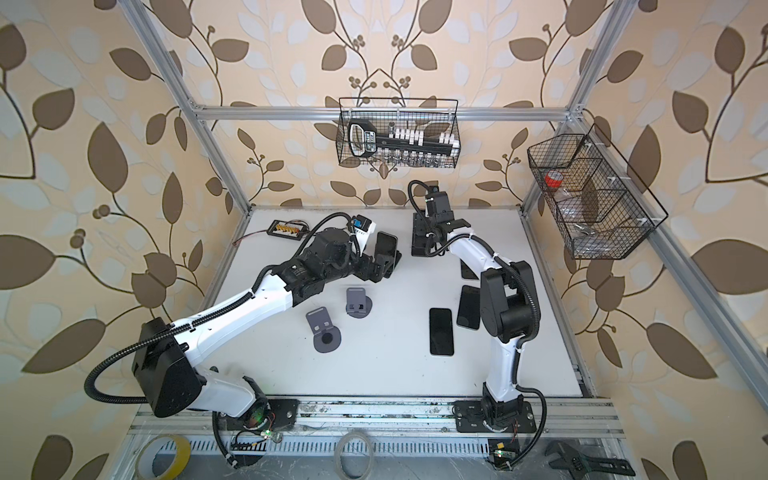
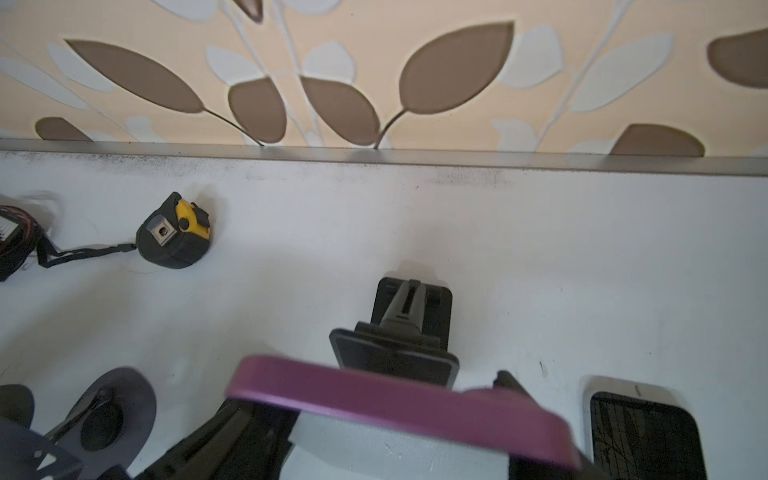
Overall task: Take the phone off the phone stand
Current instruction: 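Lift the purple-framed phone up out of its black stand with the right gripper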
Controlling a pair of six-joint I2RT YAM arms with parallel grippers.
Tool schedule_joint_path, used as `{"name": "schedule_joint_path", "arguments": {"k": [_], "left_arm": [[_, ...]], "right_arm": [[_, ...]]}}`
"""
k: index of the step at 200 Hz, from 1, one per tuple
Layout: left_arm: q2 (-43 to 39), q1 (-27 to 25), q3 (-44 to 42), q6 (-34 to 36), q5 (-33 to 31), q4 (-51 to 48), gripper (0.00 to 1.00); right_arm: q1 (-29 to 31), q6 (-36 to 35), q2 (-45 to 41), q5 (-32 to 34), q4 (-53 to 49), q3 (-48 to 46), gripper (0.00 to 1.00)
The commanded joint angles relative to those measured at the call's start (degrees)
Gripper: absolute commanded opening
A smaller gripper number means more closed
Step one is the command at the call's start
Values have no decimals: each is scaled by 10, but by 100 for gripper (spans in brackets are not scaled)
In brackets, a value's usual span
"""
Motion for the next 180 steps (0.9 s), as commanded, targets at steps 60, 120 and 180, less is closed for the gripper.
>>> {"name": "schedule_joint_path", "arguments": {"k": [60, 120, 180], "left_arm": [[-25, -25, -1, 19, -4, 9, 99], [-34, -45, -5, 49, -29, 12, 99], [-29, -45, -4, 45, -32, 9, 99]], "right_arm": [[10, 54, -129, -31, 36, -86, 54], [13, 70, -194, -53, 28, -151, 54], [13, 68, -232, -87, 35, -205, 54]]}}
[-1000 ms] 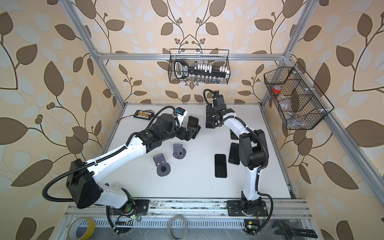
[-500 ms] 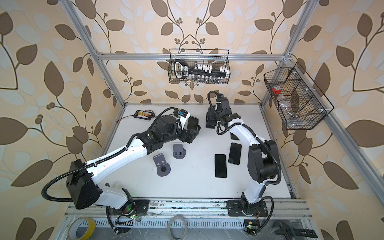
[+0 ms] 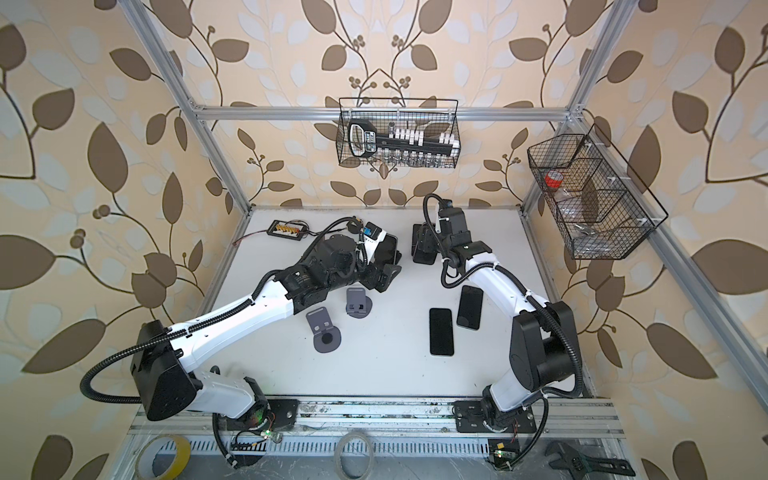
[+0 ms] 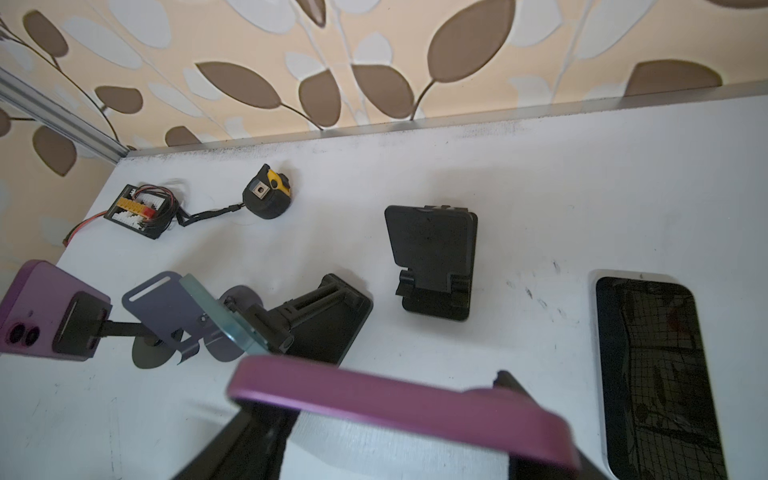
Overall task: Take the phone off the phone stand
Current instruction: 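Lift the purple-framed phone up out of its black stand with the right gripper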
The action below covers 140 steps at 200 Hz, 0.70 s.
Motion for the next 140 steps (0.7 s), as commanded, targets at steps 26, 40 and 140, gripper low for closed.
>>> {"name": "schedule_joint_path", "arguments": {"k": [26, 40, 140], "left_arm": [[-18, -1, 1, 32, -40, 4, 99], [-18, -1, 6, 41, -57, -5, 99], [8, -1, 31, 53, -51, -31, 99]], "right_arm": [[3, 3, -26, -46, 23, -7, 54], [3, 2, -22, -60, 23, -2, 54], [3, -42, -43, -118, 32, -24, 54]]}}
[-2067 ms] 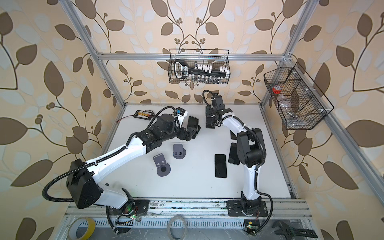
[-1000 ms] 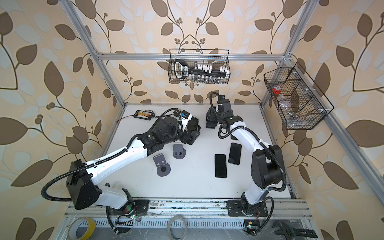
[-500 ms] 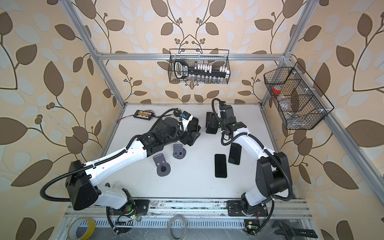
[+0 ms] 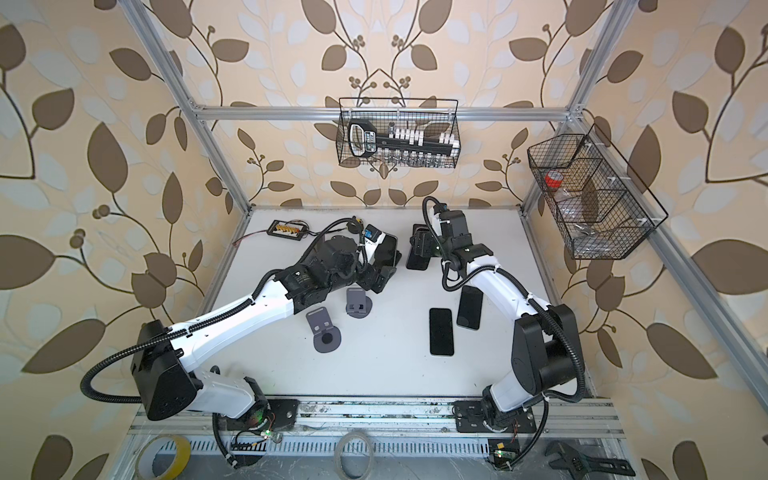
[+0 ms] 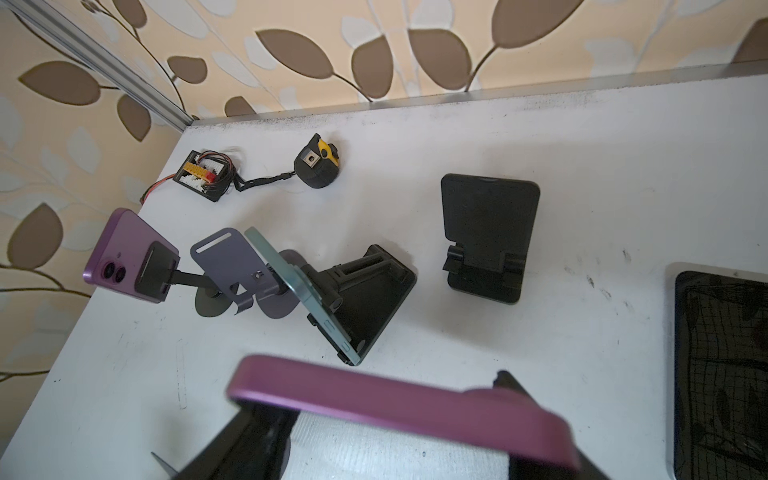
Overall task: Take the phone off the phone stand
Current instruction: 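Lift the purple-framed phone up out of its black stand with the right gripper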
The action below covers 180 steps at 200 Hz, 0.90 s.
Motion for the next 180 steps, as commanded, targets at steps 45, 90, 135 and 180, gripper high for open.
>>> {"name": "schedule_joint_path", "arguments": {"k": [45, 90, 135, 180], "left_arm": [[35, -1, 45, 26, -6, -9, 99], [25, -1, 43, 21, 13, -7, 99], [21, -1, 46, -1, 34, -15, 99], [13, -1, 42, 2, 34, -15, 99]], "right_arm": [[2, -41, -45, -44, 56, -40, 52], [3, -58, -58, -60, 60, -53, 51], [2, -55, -79, -91, 59, -82, 50], [2, -45, -86, -116, 54, -92, 48]]}}
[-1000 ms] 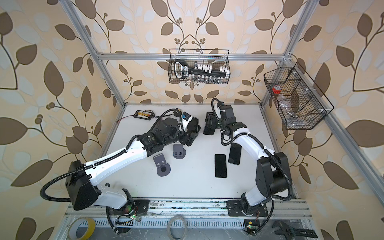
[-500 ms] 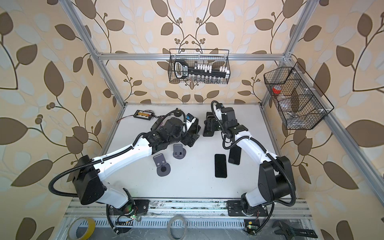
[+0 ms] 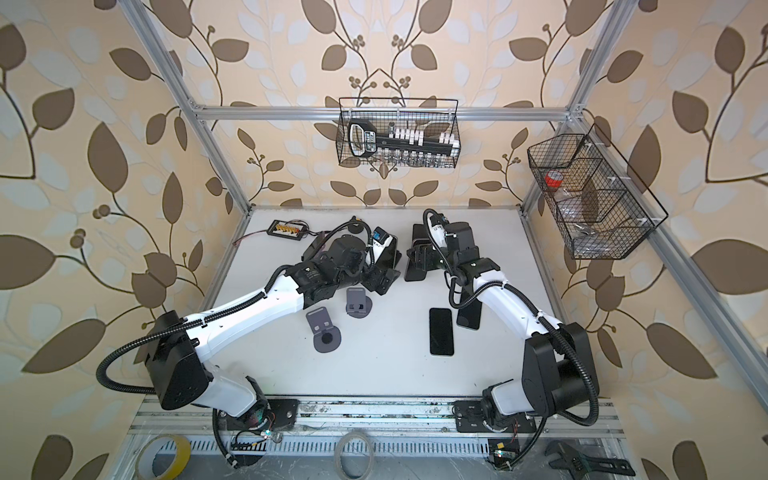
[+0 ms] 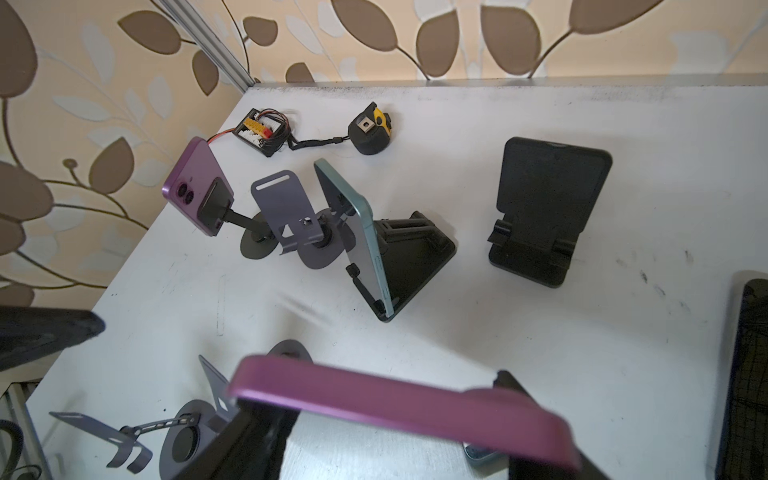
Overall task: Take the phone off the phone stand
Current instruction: 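Lift the purple-framed phone up out of its black stand with the right gripper, then carry the held phone toward the robot beside the flat-lying phones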
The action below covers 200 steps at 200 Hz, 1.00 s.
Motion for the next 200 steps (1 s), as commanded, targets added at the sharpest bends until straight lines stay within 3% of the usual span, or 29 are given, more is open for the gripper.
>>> {"name": "schedule_joint_path", "arguments": {"k": [1, 76, 135, 200], "left_arm": [[-26, -1, 20, -6, 13, 2, 99], [-50, -1, 17, -2, 7, 3, 99], [-58, -1, 16, -9, 21, 5, 99], [-61, -8, 19, -6, 28, 1, 99]], "right_arm": [[2, 5, -17, -32, 18, -1, 48], [3, 40, -3, -65, 9, 38, 47], [2, 16, -21, -18, -67, 68, 48], [-46, 17, -38, -21, -147, 102, 47]]}}
